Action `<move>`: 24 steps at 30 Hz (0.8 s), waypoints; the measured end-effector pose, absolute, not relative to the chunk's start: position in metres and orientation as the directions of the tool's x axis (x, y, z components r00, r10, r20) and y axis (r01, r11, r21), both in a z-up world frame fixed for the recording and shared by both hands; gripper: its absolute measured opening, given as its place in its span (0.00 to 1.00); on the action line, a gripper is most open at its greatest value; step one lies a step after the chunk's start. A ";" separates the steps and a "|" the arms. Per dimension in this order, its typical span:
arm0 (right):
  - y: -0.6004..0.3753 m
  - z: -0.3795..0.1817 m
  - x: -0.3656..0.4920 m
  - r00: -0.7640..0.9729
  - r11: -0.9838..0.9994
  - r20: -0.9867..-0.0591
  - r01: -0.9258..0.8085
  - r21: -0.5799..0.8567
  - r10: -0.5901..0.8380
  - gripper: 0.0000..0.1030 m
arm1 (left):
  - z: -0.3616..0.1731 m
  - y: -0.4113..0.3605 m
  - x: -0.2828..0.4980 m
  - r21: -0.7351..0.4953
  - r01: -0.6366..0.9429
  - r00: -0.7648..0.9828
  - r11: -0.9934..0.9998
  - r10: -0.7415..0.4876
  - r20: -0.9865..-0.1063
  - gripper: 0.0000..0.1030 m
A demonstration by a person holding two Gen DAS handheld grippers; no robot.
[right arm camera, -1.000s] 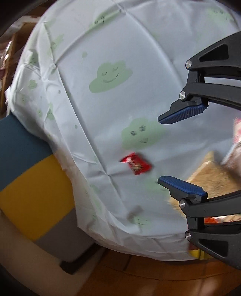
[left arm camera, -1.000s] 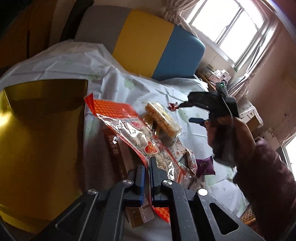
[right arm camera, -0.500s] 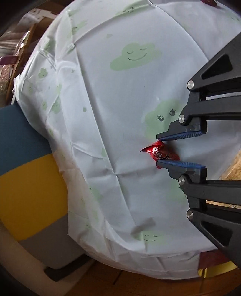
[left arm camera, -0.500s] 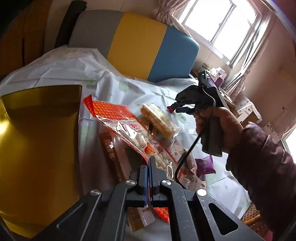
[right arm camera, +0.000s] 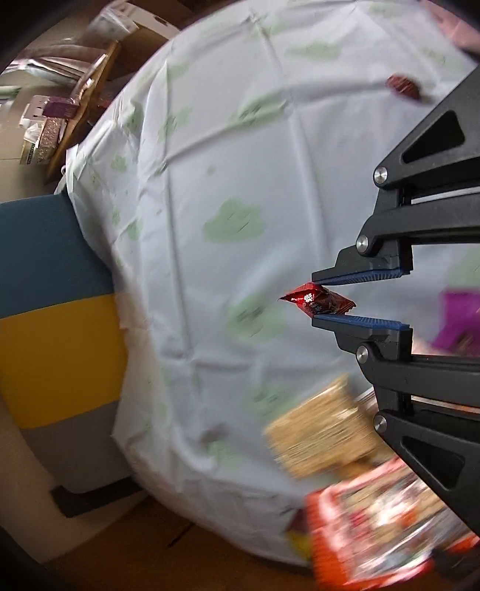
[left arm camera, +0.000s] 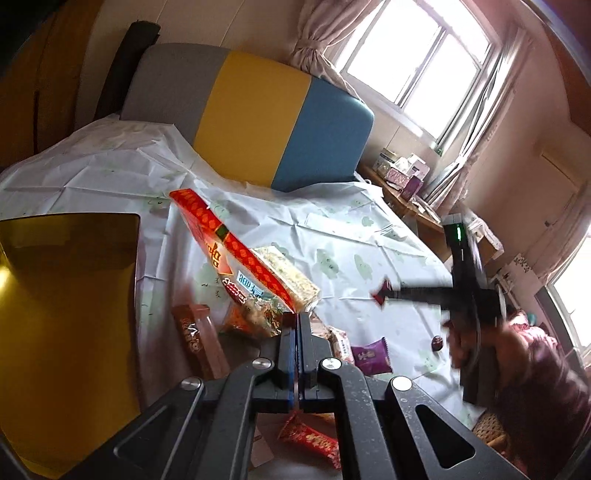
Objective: Organize snacks
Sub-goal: 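Grasp the red wrapped candy with the right tool while the left tool lifts the orange bag, then lower the orange bag into the gold tray and open the left tool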
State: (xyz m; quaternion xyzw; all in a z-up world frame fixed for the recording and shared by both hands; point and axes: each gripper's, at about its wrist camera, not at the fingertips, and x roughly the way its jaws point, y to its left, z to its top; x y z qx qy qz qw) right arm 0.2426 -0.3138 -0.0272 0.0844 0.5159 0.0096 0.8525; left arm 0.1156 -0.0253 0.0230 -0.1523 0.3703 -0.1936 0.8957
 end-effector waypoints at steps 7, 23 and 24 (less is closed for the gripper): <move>-0.327 -0.059 0.197 0.435 0.993 -0.899 0.082 0.090 0.046 0.15 | 0.044 -0.028 0.114 -0.386 0.268 0.677 0.883 -0.457 -0.576 0.00; -0.325 -0.042 0.195 0.517 0.991 -0.854 0.069 0.116 0.064 0.15 | 0.117 0.066 0.098 -0.314 0.141 0.839 0.939 -0.282 -0.466 0.00; -0.324 -0.041 0.194 0.520 0.991 -0.852 0.067 0.117 0.065 0.15 | 0.117 0.075 0.097 -0.306 0.118 0.847 0.945 -0.257 -0.465 0.00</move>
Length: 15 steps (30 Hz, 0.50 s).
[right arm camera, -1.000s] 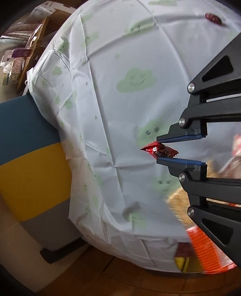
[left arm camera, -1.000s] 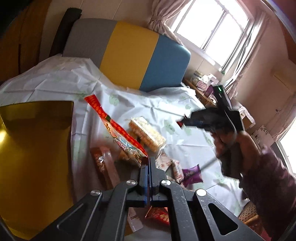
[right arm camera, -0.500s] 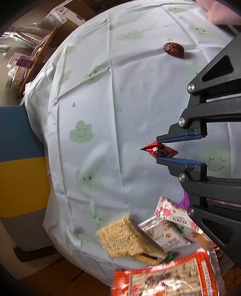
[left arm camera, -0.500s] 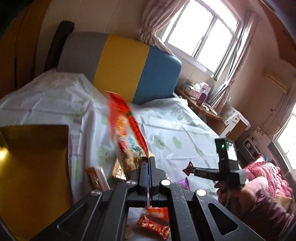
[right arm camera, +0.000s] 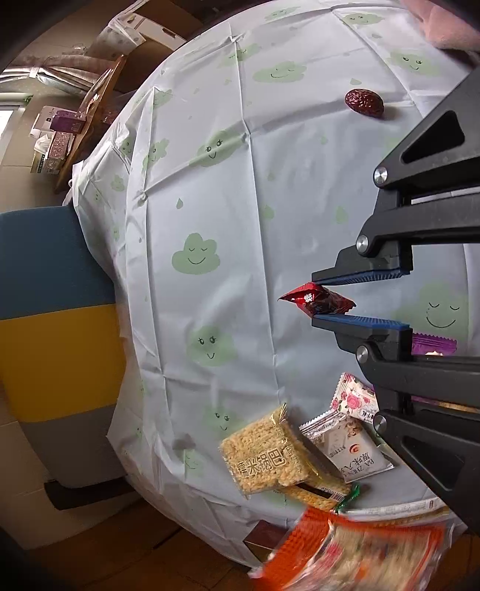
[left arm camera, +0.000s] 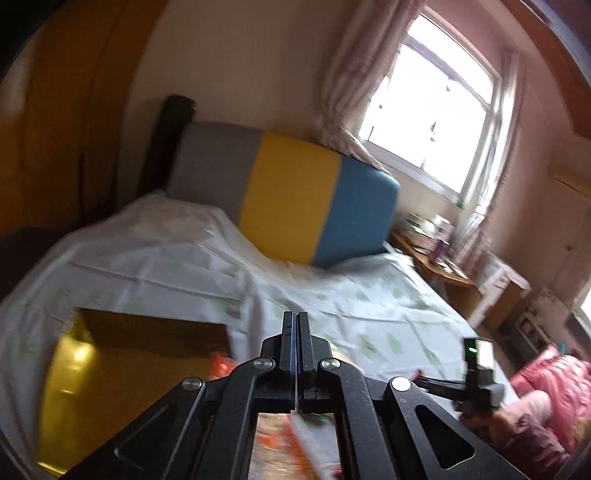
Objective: Organize snacks
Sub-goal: 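Lower the orange bag into the gold tray and open the left tool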
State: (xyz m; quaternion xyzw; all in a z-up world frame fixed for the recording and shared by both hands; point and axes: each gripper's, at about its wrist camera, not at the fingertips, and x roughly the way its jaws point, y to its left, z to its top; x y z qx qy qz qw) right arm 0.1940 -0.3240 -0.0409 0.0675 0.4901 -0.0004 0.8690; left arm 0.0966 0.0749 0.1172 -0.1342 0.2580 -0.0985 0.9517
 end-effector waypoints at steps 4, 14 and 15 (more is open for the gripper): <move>-0.323 -0.038 0.193 0.528 0.991 -0.846 0.059 0.120 0.072 0.15 | 0.101 0.093 0.090 -0.303 0.072 0.827 0.950 -0.227 -0.515 0.00; -0.322 -0.036 0.192 0.534 0.991 -0.842 0.056 0.119 0.071 0.15 | -0.008 0.078 0.084 -0.284 0.079 0.606 0.956 -0.272 -0.748 0.49; -0.322 -0.036 0.192 0.534 0.991 -0.843 0.056 0.120 0.071 0.15 | -0.013 0.078 0.086 -0.297 0.079 0.595 0.952 -0.284 -0.752 0.49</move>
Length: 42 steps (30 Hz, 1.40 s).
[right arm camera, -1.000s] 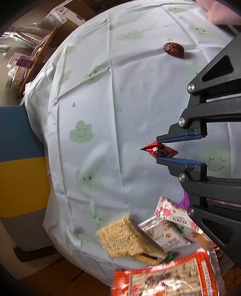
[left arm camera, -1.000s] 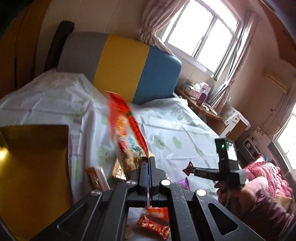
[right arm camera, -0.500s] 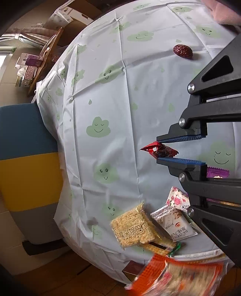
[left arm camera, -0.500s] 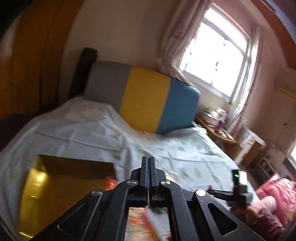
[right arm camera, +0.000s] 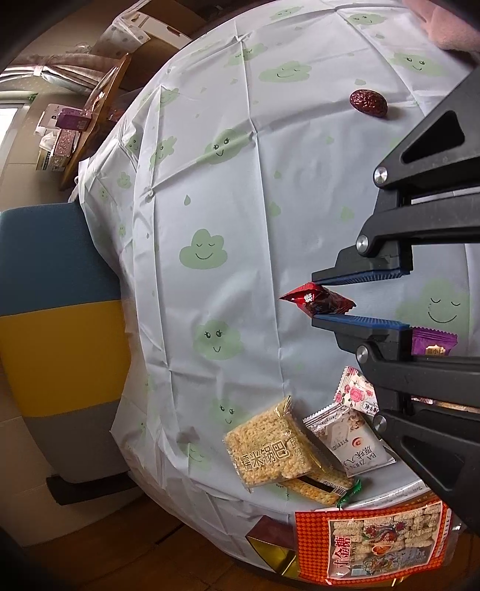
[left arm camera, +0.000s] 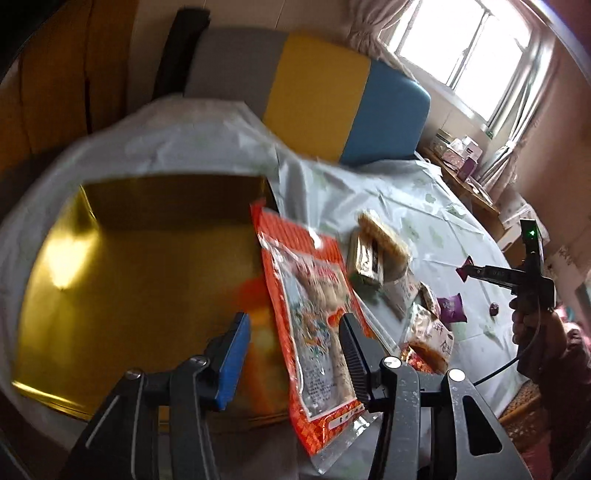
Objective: Organize snacks
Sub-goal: 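Lower the orange bag into the gold tray and open the left tool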
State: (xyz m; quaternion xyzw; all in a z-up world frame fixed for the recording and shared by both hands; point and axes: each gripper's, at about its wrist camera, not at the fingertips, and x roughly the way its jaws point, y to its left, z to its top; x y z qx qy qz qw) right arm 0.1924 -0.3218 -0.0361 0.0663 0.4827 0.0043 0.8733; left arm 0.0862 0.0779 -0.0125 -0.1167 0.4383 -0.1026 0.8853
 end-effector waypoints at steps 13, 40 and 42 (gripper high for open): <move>-0.321 -0.034 0.191 0.547 0.992 -0.834 0.056 0.116 0.067 0.15 | 0.016 0.044 0.088 -0.394 0.198 0.621 0.898 -0.426 -0.658 0.00; -0.326 -0.028 0.190 0.571 0.990 -0.819 0.072 0.121 0.058 0.15 | 0.003 0.164 0.069 -0.187 -0.280 0.678 0.942 0.056 -0.733 0.13; -0.325 -0.030 0.190 0.567 0.991 -0.822 0.070 0.116 0.056 0.15 | 0.006 0.150 0.065 -0.190 -0.253 0.695 0.949 0.041 -0.718 0.16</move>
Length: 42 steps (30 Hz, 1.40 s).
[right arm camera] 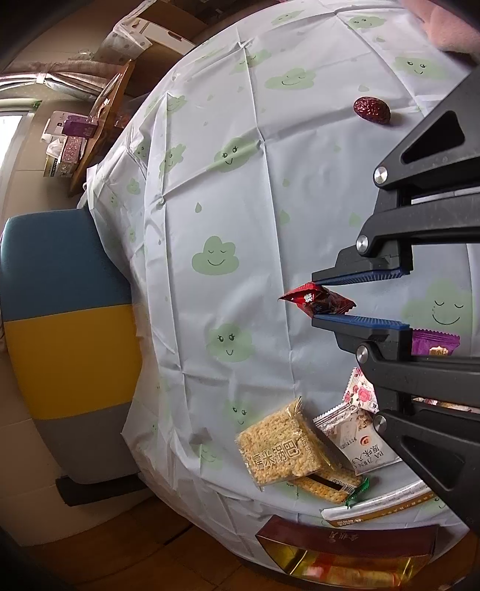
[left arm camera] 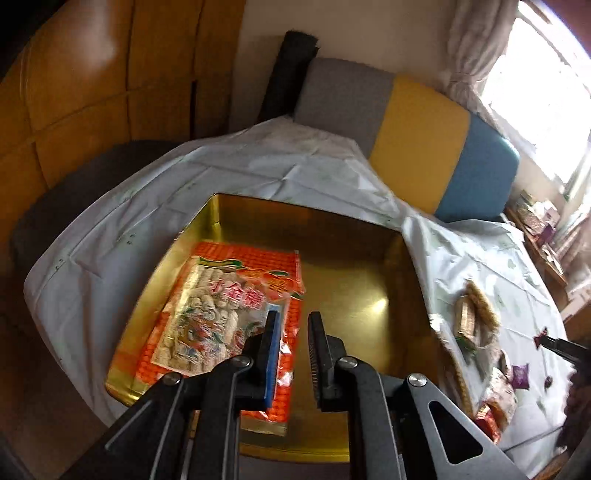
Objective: Organize snacks
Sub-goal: 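Lower the orange bag into the gold tray and open the left tool, then carry the red candy into the gold tray and open the right tool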
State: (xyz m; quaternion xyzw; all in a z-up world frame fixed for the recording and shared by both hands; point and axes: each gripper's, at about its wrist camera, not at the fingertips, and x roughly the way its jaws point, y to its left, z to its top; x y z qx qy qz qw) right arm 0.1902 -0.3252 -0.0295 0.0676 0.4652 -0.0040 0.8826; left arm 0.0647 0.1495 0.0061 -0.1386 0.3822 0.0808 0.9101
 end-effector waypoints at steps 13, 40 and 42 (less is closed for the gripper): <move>-0.319 -0.029 0.189 0.568 0.990 -0.818 0.036 0.139 0.095 0.15 | -0.001 0.058 0.053 -0.176 -0.056 0.652 0.983 -0.098 -0.752 0.31; -0.222 -0.015 0.165 0.548 0.958 -0.788 -0.211 0.195 0.280 0.15 | -0.021 0.065 0.040 -0.106 -0.135 0.637 0.985 0.004 -0.771 0.53; -0.200 -0.011 0.160 0.539 0.941 -0.776 -0.263 0.214 0.327 0.15 | -0.022 0.067 0.039 -0.109 -0.141 0.636 0.984 0.006 -0.772 0.54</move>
